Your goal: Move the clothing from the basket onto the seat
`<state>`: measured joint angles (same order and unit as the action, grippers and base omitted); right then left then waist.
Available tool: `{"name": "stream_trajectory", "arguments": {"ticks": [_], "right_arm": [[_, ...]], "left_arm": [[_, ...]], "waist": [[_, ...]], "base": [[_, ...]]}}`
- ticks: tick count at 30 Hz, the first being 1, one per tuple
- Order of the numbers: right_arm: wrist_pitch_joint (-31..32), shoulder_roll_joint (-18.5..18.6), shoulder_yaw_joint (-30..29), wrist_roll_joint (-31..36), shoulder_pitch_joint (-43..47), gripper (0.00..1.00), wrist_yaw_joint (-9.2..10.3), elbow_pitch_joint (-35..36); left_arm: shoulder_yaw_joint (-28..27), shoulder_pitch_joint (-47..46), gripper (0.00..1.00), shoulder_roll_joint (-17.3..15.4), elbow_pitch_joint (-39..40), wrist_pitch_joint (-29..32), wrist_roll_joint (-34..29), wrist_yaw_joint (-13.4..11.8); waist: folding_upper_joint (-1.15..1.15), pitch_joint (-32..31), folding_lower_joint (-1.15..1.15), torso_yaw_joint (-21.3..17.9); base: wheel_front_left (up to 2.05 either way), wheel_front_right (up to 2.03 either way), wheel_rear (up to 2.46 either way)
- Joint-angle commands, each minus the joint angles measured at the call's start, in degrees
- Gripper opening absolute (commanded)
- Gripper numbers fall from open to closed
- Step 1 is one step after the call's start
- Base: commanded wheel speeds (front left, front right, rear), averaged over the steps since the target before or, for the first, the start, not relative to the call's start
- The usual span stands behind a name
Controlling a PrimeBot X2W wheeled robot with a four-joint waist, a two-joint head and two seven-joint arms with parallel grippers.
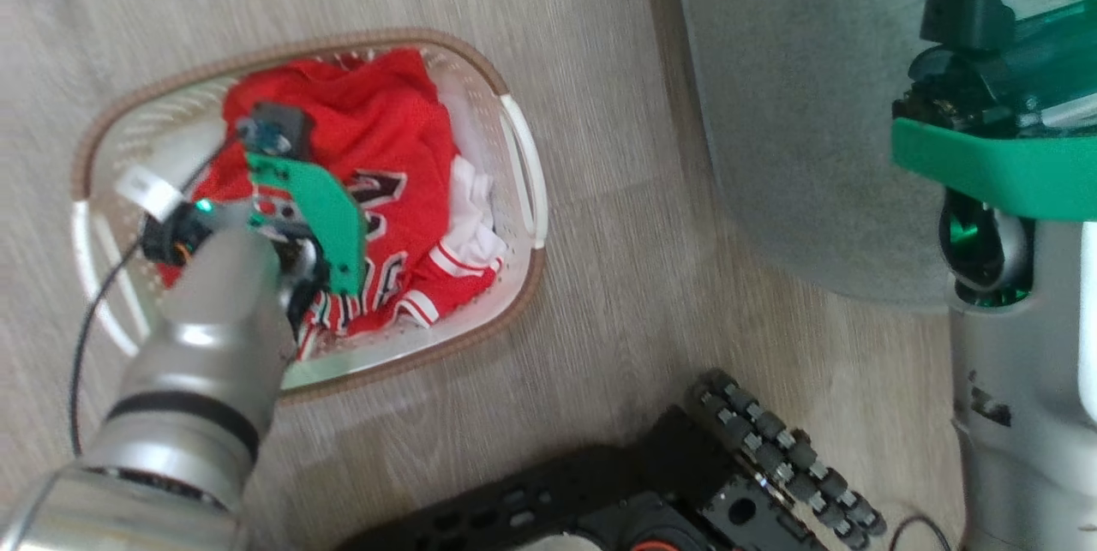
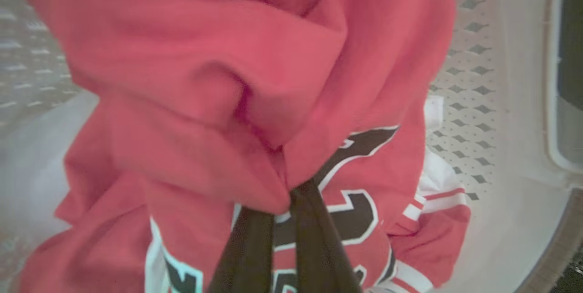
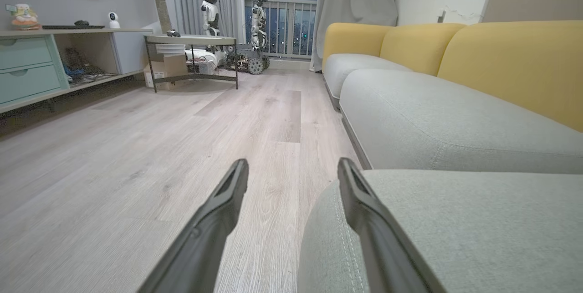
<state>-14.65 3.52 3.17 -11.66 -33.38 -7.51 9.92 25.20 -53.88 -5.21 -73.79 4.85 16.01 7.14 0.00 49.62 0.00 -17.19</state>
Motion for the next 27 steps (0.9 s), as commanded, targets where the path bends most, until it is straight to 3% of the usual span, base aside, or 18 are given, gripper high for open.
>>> {"name": "stream_trajectory", "arguments": {"ticks": [1, 7, 16, 27], "right_arm": [[-0.3, -0.6, 0.2, 0.0, 2.3, 1.0, 0.02, 1.5], [-0.3, -0.4, -0.5, 0.6, 5.2, 1.0, 0.02, 0.1], [-0.3, 1.7, -1.5, 0.5, 10.4, 1.0, 0.02, -1.9], [-0.3, 3.1, -2.4, -1.6, 17.6, 1.0, 0.02, -3.5]], "left_arm": [[0.0, 3.3, 0.0, -0.2, 1.1, -0.8, 0.8, 0.3], [7.4, 8.7, 0.0, 1.3, 7.3, -4.4, 5.3, 0.3], [16.3, 14.3, 0.0, -0.6, 16.2, -10.8, 13.5, 0.3], [21.1, 17.8, 0.0, -3.0, 24.7, -15.7, 20.5, 0.3]], "waist": [[0.0, -2.8, 0.0, 0.8], [0.0, -10.3, 0.0, 3.2], [0.0, -20.9, 0.0, 7.2], [0.0, -31.8, 0.0, 11.6]], "base": [[0.0, 0.0, 0.0], [0.0, 0.0, 0.0], [0.0, 0.0, 0.0], [0.0, 0.0, 0.0]]}}
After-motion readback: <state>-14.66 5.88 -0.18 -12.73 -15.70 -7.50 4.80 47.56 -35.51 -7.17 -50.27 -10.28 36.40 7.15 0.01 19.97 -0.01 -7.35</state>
